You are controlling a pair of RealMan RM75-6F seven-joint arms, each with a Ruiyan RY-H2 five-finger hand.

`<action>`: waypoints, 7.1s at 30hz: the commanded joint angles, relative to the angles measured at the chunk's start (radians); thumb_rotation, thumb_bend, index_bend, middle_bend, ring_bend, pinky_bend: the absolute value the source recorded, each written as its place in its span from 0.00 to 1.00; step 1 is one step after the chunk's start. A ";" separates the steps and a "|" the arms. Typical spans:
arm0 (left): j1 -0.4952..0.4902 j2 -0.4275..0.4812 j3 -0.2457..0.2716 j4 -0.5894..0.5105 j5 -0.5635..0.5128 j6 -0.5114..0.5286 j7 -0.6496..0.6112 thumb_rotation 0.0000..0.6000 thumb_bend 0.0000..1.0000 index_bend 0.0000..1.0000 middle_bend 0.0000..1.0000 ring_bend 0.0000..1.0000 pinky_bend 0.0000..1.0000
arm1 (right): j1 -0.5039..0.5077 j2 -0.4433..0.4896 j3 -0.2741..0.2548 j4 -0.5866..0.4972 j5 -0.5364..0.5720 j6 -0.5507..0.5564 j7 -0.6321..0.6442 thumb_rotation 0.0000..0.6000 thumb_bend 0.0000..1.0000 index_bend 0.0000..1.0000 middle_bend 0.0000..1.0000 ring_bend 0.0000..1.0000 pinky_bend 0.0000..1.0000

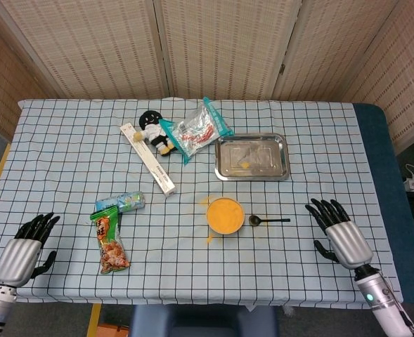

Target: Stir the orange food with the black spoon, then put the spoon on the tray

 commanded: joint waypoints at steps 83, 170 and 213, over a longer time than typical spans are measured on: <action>-0.003 0.048 0.011 0.011 0.015 -0.015 -0.129 1.00 0.45 0.00 0.00 0.00 0.13 | 0.282 -0.410 0.089 0.303 0.287 -0.259 -0.161 1.00 0.42 0.64 0.00 0.00 0.00; -0.021 0.047 0.016 0.028 0.014 -0.047 -0.155 1.00 0.45 0.00 0.00 0.00 0.13 | 0.615 -0.311 0.173 0.212 0.667 -0.508 -0.350 1.00 0.41 0.48 0.00 0.00 0.00; -0.023 0.050 0.021 0.027 0.018 -0.049 -0.156 1.00 0.45 0.00 0.00 0.00 0.13 | 0.623 -0.318 0.145 0.215 0.654 -0.474 -0.337 1.00 0.41 0.54 0.00 0.00 0.00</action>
